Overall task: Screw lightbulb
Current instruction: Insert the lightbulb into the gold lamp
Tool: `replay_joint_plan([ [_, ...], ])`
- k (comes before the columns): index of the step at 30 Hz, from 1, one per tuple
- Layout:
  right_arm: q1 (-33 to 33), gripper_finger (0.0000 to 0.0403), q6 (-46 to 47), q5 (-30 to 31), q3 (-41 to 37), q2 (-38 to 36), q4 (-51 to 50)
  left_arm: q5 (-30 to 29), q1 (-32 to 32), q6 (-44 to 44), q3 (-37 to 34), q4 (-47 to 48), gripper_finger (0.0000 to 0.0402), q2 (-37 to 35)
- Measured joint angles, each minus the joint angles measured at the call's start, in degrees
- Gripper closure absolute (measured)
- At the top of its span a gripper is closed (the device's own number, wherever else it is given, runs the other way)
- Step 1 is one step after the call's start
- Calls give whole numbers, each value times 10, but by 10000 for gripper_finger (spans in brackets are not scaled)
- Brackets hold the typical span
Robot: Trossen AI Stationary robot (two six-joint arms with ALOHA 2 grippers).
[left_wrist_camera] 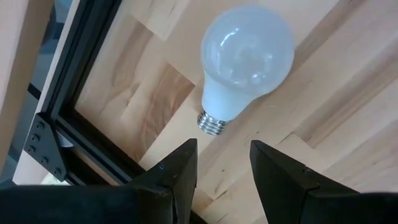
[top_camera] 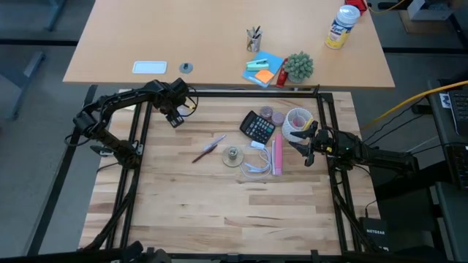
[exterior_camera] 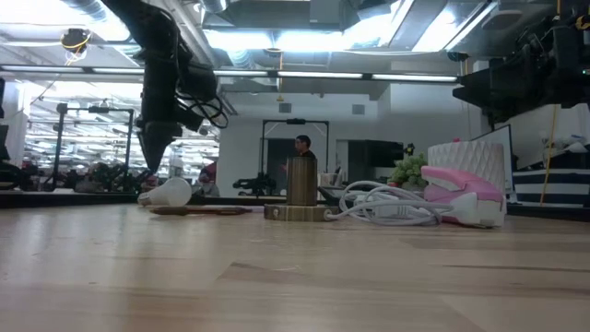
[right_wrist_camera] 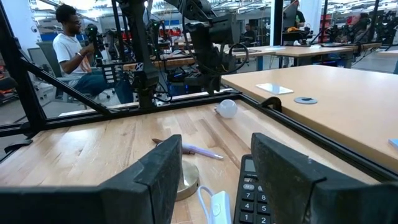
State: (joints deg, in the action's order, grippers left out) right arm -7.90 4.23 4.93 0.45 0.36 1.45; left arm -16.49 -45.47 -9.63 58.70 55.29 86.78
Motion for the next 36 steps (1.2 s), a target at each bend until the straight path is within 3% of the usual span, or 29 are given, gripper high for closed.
replay_joint_plan([
  [12,0,205,0,0,0,0,0,-19,-1,15,0,-3,260,3],
  [20,0,205,0,0,0,0,0,-29,-8,32,0,-2,260,64],
  [24,0,205,0,0,0,0,0,-67,-8,30,0,-2,260,92],
  [30,0,205,0,0,0,0,0,-78,-6,83,0,0,260,95],
  [36,0,205,0,0,0,0,1,-78,-6,82,0,-11,260,95],
])
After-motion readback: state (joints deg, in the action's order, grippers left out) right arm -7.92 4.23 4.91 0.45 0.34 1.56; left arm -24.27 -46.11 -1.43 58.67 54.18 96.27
